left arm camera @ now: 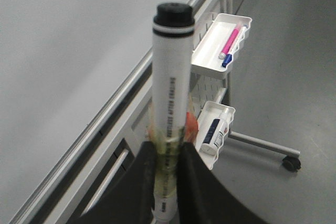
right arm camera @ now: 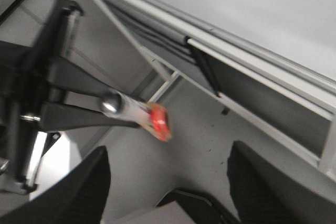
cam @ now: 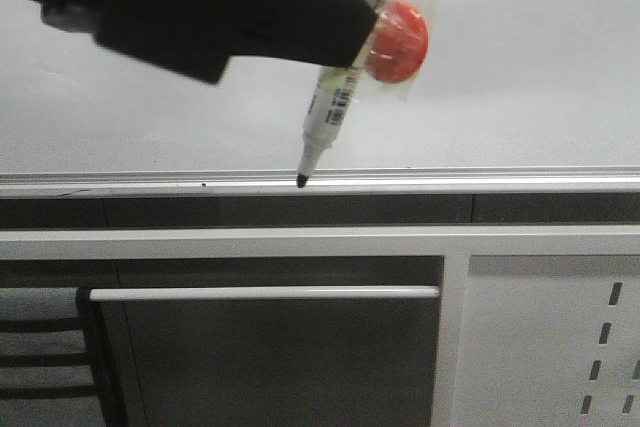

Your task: Write number 1 on whiteboard

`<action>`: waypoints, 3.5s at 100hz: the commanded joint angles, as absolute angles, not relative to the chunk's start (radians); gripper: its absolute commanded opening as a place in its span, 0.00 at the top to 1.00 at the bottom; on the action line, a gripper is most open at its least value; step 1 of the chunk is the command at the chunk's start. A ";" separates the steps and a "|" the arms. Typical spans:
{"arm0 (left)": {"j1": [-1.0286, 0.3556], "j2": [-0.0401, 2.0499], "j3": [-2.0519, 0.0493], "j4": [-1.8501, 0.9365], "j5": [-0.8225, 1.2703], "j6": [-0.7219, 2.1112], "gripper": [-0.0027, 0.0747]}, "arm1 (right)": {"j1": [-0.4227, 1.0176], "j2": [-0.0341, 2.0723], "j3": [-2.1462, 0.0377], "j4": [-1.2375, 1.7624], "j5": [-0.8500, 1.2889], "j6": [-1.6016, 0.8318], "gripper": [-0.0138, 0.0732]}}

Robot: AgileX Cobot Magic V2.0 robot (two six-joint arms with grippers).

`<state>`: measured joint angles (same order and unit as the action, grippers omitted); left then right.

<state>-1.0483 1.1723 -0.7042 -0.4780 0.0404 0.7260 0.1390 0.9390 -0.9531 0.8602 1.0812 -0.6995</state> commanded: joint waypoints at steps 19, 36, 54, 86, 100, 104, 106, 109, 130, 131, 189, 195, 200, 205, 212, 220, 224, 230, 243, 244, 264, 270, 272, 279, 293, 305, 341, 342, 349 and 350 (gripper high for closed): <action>-1.061 1.162 -0.738 -0.476 -0.015 0.723 0.99 | 0.228 1.113 -1.171 0.916 1.207 -0.717 0.34; -1.061 1.162 -0.738 -0.476 -0.015 0.723 0.99 | 0.289 1.185 -1.225 0.907 1.222 -0.717 0.34; -1.061 1.162 -0.738 -0.476 -0.017 0.723 0.99 | 0.319 1.222 -1.235 0.875 1.222 -0.715 0.35; -1.061 1.162 -0.738 -0.476 -0.042 0.723 0.99 | 0.330 1.230 -1.235 0.841 1.226 -0.716 0.84; -1.061 1.162 -0.738 -0.476 -0.064 0.723 0.99 | 0.330 1.237 -1.235 0.823 1.238 -0.716 0.91; -1.061 1.162 -0.738 -0.476 -0.068 0.723 0.99 | 0.330 1.237 -1.235 0.820 1.238 -0.717 0.91; -1.061 1.162 -0.738 -0.476 -0.068 0.723 0.99 | 0.330 1.237 -1.235 0.818 1.238 -0.717 0.91; -1.061 1.162 -0.738 -0.476 -0.071 0.723 0.99 | 0.330 1.237 -1.235 0.816 1.237 -0.717 0.91; -1.061 1.160 -0.738 -0.485 -0.063 0.723 0.82 | 0.330 1.237 -1.235 0.801 1.209 -0.717 0.91; -1.061 1.160 -0.738 -0.490 -0.063 0.723 0.79 | 0.330 1.237 -1.235 0.801 1.207 -0.717 0.91; -0.824 0.917 -0.736 -0.645 -0.091 0.723 0.47 | 0.330 0.726 -0.831 0.712 0.581 -0.648 0.89; -0.781 0.901 -0.732 -0.674 -0.081 0.723 0.54 | 0.330 0.661 -0.770 0.714 0.509 -0.648 0.89; -0.756 0.890 -0.731 -0.693 -0.071 0.723 0.61 | 0.330 0.613 -0.730 0.714 0.461 -0.648 0.89; -0.737 0.881 -0.725 -0.707 -0.069 0.723 0.69 | 0.330 0.573 -0.701 0.714 0.430 -0.650 0.89; -0.727 0.874 -0.716 -0.717 -0.069 0.723 0.82 | 0.330 0.545 -0.672 0.714 0.398 -0.650 0.89; -0.724 0.867 -0.707 -0.719 -0.071 0.723 0.98 | 0.330 0.539 -0.660 0.714 0.378 -0.667 0.89; -0.724 0.864 -0.701 -0.721 -0.073 0.723 0.99 | 0.330 0.539 -0.660 0.714 0.370 -0.677 0.89; -0.724 0.858 -0.690 -0.750 -0.103 0.723 0.99 | 0.330 0.542 -0.660 0.715 0.351 -0.702 0.89; -0.724 0.856 -0.666 -0.805 -0.200 0.723 0.99 | 0.330 0.560 -0.660 0.717 0.314 -0.733 0.89; -0.724 0.856 -0.663 -0.805 -0.209 0.723 0.99 | 0.330 0.562 -0.660 0.720 0.314 -0.738 0.89; -0.724 0.856 -0.656 -0.819 -0.265 0.723 0.99 | 0.403 0.647 -0.664 0.788 0.284 -0.859 0.89; -0.724 0.856 -0.656 -0.819 -0.281 0.723 0.99 | 0.440 0.674 -0.664 0.788 0.263 -0.879 0.89; -0.724 0.856 -0.656 -0.819 -0.287 0.723 0.99 | 0.447 0.684 -0.664 0.788 0.255 -0.887 0.89; -0.724 0.856 -0.656 -0.819 -0.303 0.723 0.99 | 0.484 0.712 -0.664 0.788 0.211 -0.892 0.89; -0.724 0.856 -0.656 -0.819 -0.316 0.723 0.99 | 0.551 0.758 -0.664 0.774 0.117 -0.894 0.89; -0.724 0.856 -0.656 -0.819 -0.328 0.723 0.99 | 0.575 0.792 -0.664 0.749 0.067 -0.894 0.89; -0.724 0.856 -0.656 -0.819 -0.333 0.723 0.99 | 0.575 0.912 -0.664 0.746 -0.074 -0.894 0.89; -0.724 0.856 -0.656 -0.819 -0.333 0.723 0.99 | 0.575 0.916 -0.664 0.746 -0.076 -0.894 0.89; -0.724 0.856 -0.656 -0.817 -0.333 0.723 0.99 | 0.575 0.964 -0.664 0.743 -0.095 -0.894 0.89; -0.724 0.856 -0.656 -0.817 -0.333 0.723 0.99 | 0.575 0.973 -0.664 0.743 -0.098 -0.894 0.89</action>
